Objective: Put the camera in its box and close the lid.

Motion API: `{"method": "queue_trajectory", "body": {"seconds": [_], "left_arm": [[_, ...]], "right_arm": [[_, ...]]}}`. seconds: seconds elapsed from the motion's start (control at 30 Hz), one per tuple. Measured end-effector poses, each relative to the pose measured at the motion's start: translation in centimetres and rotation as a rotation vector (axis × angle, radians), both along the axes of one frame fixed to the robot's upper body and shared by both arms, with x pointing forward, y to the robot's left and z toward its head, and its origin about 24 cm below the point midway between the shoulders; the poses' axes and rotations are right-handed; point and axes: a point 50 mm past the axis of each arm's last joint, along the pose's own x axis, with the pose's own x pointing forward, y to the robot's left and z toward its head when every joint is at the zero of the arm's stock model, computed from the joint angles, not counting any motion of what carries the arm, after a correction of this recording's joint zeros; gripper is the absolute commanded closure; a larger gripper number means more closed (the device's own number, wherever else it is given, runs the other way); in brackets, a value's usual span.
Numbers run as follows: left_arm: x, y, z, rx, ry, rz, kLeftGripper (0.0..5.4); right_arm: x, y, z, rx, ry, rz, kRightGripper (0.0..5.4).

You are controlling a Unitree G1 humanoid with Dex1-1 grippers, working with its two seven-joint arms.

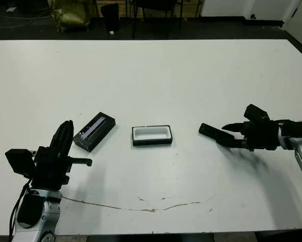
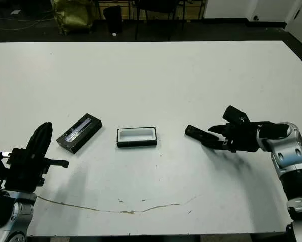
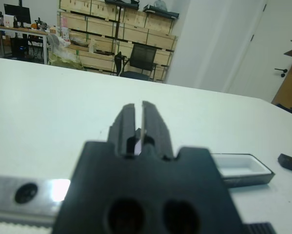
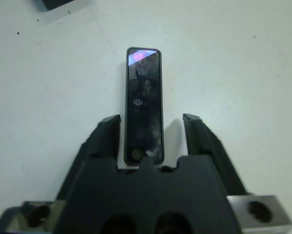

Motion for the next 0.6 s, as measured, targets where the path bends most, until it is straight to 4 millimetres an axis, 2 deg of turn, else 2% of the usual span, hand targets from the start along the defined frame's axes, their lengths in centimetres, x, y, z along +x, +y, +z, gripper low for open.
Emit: {"method": "queue_trajectory", "body": {"seconds": [0.07,0.33,0.4,0.6], "left_arm": [[0.00,0.00,0.00,0.000,0.000,0.000,5.40],[0.00,0.00,0.01,0.003,-0.001,0.001,5.40],[0.00,0.01,0.01,0.002,-0.003,0.000,5.40],[-0.01,0.07,-0.07,0.011,-0.008,0.005,5.40]], "right_arm": [[0.08,0.31,-0.11,0.003,0.007,0.012,2.64],[0.04,0.90,-0.41,0.004,0.032,0.023,4.41],[0.08,1.02,-0.28,0.003,0.029,0.021,4.70],[0.09,1.09,-0.22,0.002,0.027,0.023,4.83]]}}
